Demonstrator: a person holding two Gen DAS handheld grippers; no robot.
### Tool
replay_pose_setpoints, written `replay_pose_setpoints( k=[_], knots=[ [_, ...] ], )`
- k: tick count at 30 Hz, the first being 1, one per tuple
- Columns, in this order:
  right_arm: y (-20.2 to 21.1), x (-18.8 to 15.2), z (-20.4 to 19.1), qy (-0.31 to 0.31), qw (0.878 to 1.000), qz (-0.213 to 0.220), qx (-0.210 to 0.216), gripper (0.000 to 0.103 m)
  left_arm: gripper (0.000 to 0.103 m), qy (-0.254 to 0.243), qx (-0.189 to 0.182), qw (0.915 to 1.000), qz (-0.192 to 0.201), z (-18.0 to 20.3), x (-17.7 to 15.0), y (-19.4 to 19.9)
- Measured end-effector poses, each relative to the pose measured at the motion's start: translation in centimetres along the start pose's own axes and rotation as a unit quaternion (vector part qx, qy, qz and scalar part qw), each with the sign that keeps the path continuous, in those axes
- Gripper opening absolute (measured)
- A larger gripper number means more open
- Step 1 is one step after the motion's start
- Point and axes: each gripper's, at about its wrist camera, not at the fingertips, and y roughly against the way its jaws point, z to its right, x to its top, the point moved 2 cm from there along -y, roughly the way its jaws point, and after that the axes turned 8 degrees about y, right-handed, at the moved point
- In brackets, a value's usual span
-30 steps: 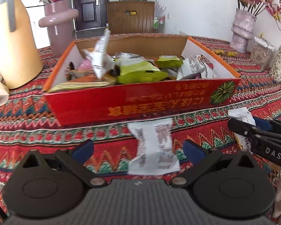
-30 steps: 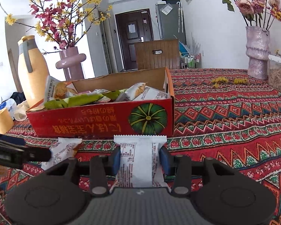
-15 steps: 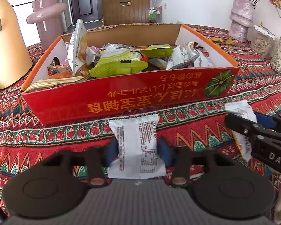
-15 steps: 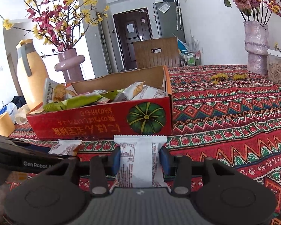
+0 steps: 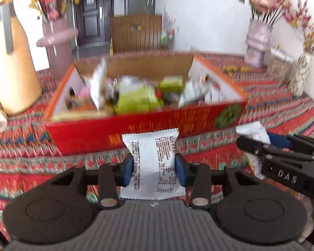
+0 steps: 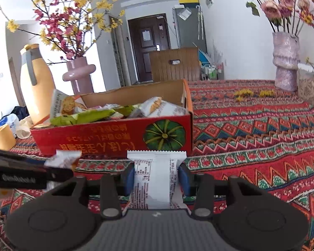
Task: Organize snacks
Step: 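Carry both held packets over the cardboard box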
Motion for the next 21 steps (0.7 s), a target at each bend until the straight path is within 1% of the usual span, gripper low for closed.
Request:
replay_pose_setpoints(
  k=[4, 9, 15, 19, 21],
  knots=[
    [1.0, 2.1, -0.6, 0.021, 0.999, 0.03, -0.002, 0.043, 0.042, 0.006, -0.007, 0.999, 0.043, -0.5, 1.8, 1.7],
    [0.8, 5.7, -1.4, 0.049, 0.997, 0.066, -0.011, 0.043, 0.042, 0.027, -0.001, 0.9963, 0.082, -1.2, 4.7, 2.3],
    [-2.6, 9.3, -2.2, 0.069, 0.994, 0.077, -0.025, 0.043, 0.042, 0.048, 0.0, 0.9921, 0.115, -1.7, 8.4, 0.8],
    [-5.6, 10.6, -2.5, 0.061, 0.995, 0.078, -0.032, 0.043, 0.042, 0.052, 0.007, 0.9915, 0.119, -1.5, 10.0, -1.5],
    [-7.1, 10.7, -2.4, 0.055, 0.995, 0.075, -0.035, 0.043, 0.042, 0.054, 0.012, 0.9912, 0.12, -1.8, 9.9, -2.5]
  ],
)
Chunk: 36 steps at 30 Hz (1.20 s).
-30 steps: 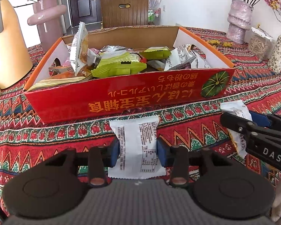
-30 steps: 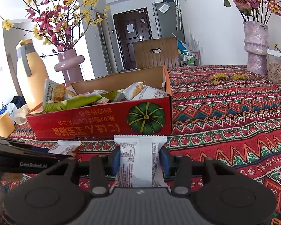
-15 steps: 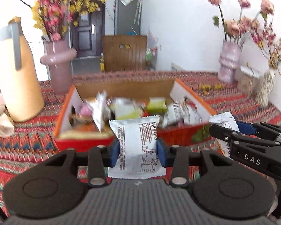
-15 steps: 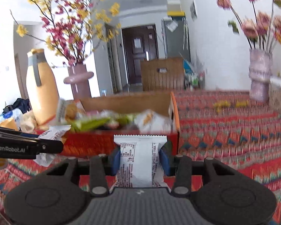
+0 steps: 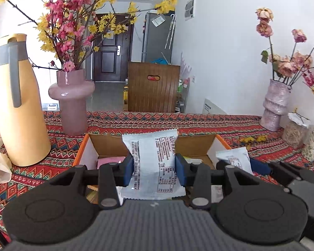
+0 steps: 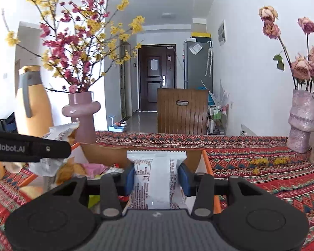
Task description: Organize snacks
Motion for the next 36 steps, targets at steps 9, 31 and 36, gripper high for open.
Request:
replay_pose_setpoints(
  k=[9, 31, 36],
  knots=[
    [-1.4, -1.5, 1.2, -0.024, 1.0, -0.009, -0.014, 0.079, 0.083, 0.022, 0.001, 0.9995, 0.025, -1.8, -0.7, -0.9],
    [9.2, -2.4, 1.8, -0.016, 0.999, 0.029, -0.009, 0.103, 0.103, 0.002, 0.024, 0.999, 0.037, -4.0, -3.7, 9.7],
    [12.3, -4.2, 1.5, -0.021, 1.0, 0.011, 0.009, 0.103, 0.103, -0.007, 0.032, 0.9994, 0.006, -5.0, -6.7, 11.2]
  ],
)
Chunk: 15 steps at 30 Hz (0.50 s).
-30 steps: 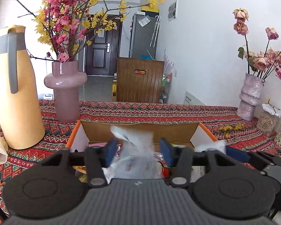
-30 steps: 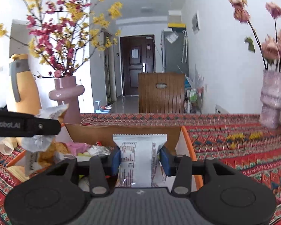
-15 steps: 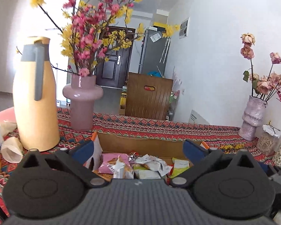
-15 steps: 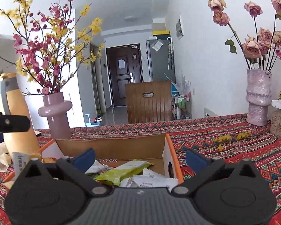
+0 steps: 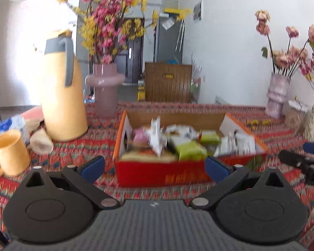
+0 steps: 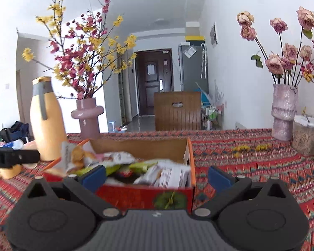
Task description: Organize snacks
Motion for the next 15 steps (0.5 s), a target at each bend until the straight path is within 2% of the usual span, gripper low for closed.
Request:
replay_pose_setpoints(
  k=[8, 15],
  knots=[
    [2.1, -3.0, -0.8, -0.003, 0.999, -0.04, 0.009, 0.103, 0.103, 0.009, -0.011, 0.9988, -0.046, -1.4, -3.9, 1.2],
    [2.6, -4.8, -1.3, -0.006, 0.998, -0.068, 0.013, 0.103, 0.103, 0.026, -0.015, 0.9971, -0.071, -1.9, -5.6, 1.3]
  ],
)
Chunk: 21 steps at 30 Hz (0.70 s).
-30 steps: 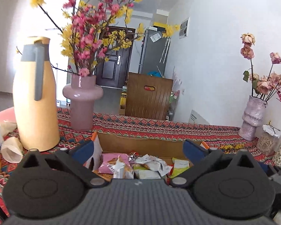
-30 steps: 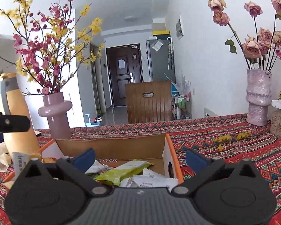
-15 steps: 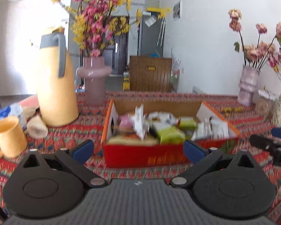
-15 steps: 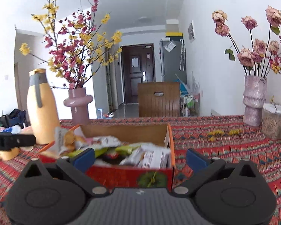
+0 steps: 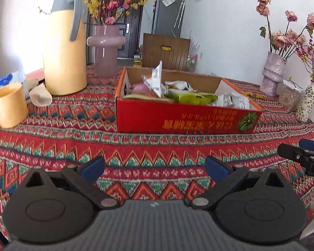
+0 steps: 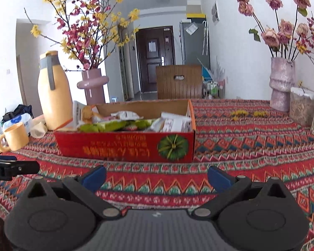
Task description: Organize snacks
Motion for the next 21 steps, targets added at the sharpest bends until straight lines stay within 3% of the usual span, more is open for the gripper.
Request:
replay_pose_setpoints(
  k=[21],
  knots=[
    [0.13, -1.08, 0.06, -0.008, 1.0, -0.017, 0.0, 0.103, 0.103, 0.008, 0.001, 0.9999, -0.007, -0.24, -0.99, 0.27]
  ],
)
